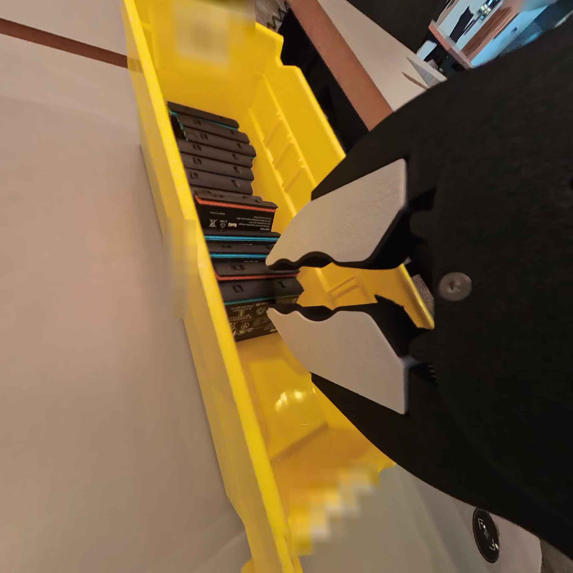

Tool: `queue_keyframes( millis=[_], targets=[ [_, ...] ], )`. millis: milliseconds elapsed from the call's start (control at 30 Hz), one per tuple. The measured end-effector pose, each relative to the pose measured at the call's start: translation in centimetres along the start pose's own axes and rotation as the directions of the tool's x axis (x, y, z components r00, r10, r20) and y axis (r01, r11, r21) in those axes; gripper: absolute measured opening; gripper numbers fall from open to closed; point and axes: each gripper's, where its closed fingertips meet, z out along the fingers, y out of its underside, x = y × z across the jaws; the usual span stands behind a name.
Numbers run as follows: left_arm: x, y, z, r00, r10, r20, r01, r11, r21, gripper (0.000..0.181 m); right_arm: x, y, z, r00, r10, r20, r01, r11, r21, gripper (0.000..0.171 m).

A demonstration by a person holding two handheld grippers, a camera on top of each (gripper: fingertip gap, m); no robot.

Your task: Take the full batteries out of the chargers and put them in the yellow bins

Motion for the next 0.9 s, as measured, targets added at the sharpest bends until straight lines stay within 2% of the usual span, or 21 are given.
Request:
queue_keyframes(
  millis=[100,200,333,500,700,833,900],
  targets=[
    [0.0,0.0,0.0,1.000,-0.004,0.000,0.004,1.000,0.001,0.038,0.9,-0.1,-1.3,0.998,0.060,-0.035,-0.058,0.997,0.050,0.020],
    [0.0,0.0,0.0,1.000,-0.003,0.001,0.003,1.000,-0.002,0.038,3.0,-1.4,-4.4,0.977,0.178,-0.115,-0.156,0.972,0.176,0.021],
    [-0.3,0.0,-0.2,1.000,0.002,0.018,-0.002,1.000,0.005,0.038,3.1,-6.4,-8.5,0.945,0.296,-0.137,-0.227,0.899,0.374,0.036],
    [-0.5,-0.1,-0.6,1.000,-0.002,0.023,0.002,1.000,0.012,0.037,-0.6,-14.0,-10.7,0.942,0.326,-0.079,-0.232,0.803,0.549,0.053],
    [0.0,-0.9,-1.1,1.000,0.025,0.012,-0.026,0.999,0.042,0.037,-6.5,-22.1,-8.2,0.923,0.352,0.156,-0.363,0.663,0.654,0.080],
    [1.0,-1.5,-1.1,0.999,0.050,-0.011,-0.049,0.997,0.056,0.036,-9.0,-27.3,-4.9,0.876,0.377,0.300,-0.477,0.583,0.658,0.098],
    [1.5,-1.6,-1.0,0.998,0.065,-0.021,-0.063,0.996,0.058,0.036,-9.5,-29.6,-3.2,0.859,0.390,0.332,-0.509,0.573,0.643,0.105]
  ],
)
